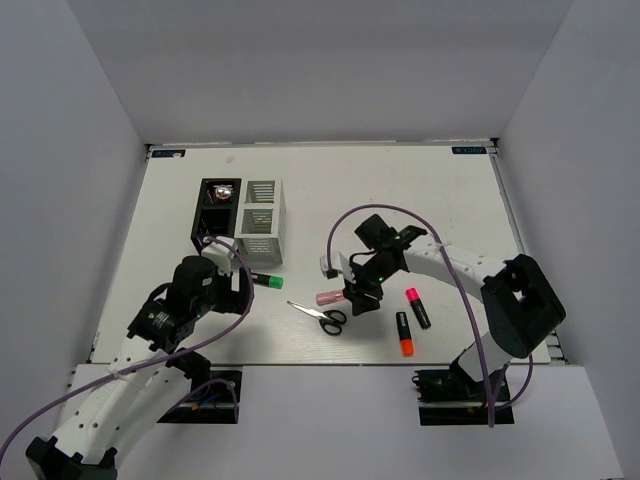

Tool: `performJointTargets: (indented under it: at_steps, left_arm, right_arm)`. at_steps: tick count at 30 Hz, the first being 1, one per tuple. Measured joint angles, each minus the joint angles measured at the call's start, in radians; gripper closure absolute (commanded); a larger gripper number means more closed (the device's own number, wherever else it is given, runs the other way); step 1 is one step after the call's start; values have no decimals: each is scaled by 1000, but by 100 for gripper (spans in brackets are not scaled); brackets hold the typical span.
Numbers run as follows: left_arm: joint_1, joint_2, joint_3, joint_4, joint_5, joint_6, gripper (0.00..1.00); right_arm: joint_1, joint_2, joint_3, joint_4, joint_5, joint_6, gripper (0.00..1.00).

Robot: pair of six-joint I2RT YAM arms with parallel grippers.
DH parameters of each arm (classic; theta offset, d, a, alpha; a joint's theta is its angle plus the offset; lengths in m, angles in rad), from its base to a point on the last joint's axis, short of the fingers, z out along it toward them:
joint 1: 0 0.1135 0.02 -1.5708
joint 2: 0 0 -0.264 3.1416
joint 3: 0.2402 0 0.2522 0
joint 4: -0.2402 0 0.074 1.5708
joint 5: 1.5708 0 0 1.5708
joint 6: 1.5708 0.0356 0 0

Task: Sort the stationery into containers
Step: Pick up the stationery from the center of the board.

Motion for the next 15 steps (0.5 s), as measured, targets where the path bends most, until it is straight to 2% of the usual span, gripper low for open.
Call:
performJointTargets:
  at_steps: [6,15]
  left_arm:
    - [0,-3,0,0,-26,-4,2]
    - [0,-4,0,-2,-30,-7,2]
  right_arm:
    - [3,19,-22,61,-75,-223,45]
    - [29,137,-20,207,-37,-307,45]
